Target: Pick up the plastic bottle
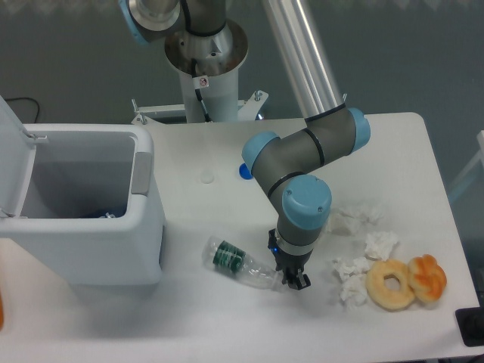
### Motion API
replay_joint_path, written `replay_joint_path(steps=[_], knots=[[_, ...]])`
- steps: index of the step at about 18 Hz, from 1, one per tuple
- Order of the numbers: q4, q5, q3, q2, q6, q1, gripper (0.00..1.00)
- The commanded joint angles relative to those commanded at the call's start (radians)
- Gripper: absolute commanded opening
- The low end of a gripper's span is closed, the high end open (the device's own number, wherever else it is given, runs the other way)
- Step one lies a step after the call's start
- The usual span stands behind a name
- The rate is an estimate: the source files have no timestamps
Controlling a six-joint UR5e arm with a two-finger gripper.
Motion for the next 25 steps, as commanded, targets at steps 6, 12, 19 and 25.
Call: replay_joint_path(steps=[6, 12, 19, 25], knots=[[-0.003, -0.002, 0.011, 0.032, -0.041, 0.005, 0.03], [0.002, -0.011, 0.055, -0.004, 0.078, 0.014, 0.64], [0.002, -0.011, 0.052, -0.006, 0.198, 0.002, 0.78], [0.003, -0.012, 0.051, -0.012, 0.256, -0.012, 0.81]])
